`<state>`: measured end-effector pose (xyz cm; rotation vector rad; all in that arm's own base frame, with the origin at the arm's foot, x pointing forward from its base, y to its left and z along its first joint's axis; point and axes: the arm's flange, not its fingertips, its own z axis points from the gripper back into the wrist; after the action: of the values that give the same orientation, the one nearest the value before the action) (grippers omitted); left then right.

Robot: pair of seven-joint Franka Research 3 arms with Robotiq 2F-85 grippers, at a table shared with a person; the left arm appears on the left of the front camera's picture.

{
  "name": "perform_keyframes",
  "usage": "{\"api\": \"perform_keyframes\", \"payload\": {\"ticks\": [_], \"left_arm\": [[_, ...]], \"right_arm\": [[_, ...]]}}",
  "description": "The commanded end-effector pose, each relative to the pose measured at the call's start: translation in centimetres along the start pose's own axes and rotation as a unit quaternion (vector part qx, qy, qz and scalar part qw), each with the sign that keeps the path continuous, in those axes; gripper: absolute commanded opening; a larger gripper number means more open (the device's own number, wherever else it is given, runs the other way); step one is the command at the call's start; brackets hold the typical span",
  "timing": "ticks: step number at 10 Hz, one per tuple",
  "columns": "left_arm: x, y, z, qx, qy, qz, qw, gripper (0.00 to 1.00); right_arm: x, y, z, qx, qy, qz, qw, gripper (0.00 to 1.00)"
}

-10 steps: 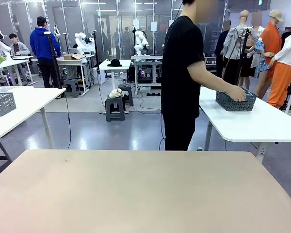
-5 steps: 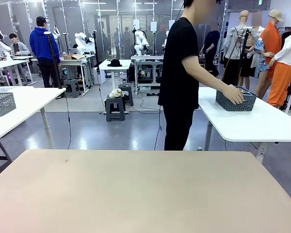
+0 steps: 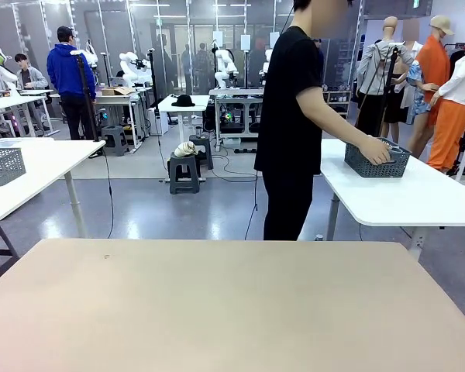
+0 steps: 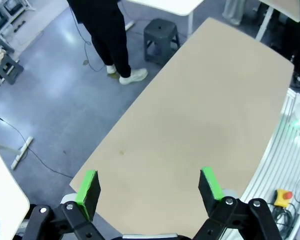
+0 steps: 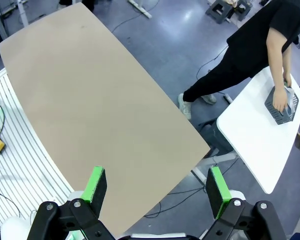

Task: Fold the towels and place them in the basket.
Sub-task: When a person lays out a Towel with hook on the table, fold it in half twice.

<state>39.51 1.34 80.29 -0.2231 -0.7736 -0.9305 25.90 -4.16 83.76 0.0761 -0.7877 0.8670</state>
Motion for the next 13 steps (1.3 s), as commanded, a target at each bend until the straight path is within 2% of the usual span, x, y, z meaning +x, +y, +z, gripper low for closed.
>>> {"api": "perform_keyframes", "payload": {"ticks": [1,13], "left_arm": [[-0.1,-0.2,1.1,-0.001,-0.012,-0.009,1.000,1.00],[1.7,-2.2,0.1,0.018,-0.017,-0.039,0.999,1.00]], "right_arm": [[-0.2,-0.4,-0.7,0.013,-0.007,0.012,1.000,1.00],[0.3,-0.6,-1.7,0.028,0.009,0.022,0.999,1.00]]}}
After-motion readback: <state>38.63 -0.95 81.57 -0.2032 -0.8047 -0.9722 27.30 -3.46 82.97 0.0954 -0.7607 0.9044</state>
